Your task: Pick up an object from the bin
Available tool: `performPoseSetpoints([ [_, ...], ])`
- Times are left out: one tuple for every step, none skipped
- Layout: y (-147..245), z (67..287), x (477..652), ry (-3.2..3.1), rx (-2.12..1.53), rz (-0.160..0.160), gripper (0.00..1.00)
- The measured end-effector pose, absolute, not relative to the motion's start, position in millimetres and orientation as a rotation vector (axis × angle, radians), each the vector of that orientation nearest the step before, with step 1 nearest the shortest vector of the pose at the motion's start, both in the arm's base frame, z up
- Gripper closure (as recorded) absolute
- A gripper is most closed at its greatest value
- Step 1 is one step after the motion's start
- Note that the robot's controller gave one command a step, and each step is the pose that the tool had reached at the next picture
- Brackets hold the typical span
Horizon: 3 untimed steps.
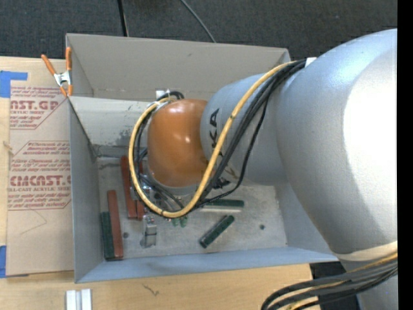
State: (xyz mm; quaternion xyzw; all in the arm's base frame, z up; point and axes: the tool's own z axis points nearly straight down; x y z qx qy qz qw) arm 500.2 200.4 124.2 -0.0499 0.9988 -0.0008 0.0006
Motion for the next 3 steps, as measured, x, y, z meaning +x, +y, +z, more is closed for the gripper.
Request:
performPoseSetpoints([
  [239,90,500.1,3.122,-0.333,0.002,0.00],
  [211,77,548.2,3.121,-0.351,0.006,0.00],
  [191,85,565.6,3.103,-0.455,-0.007,0.00],
])
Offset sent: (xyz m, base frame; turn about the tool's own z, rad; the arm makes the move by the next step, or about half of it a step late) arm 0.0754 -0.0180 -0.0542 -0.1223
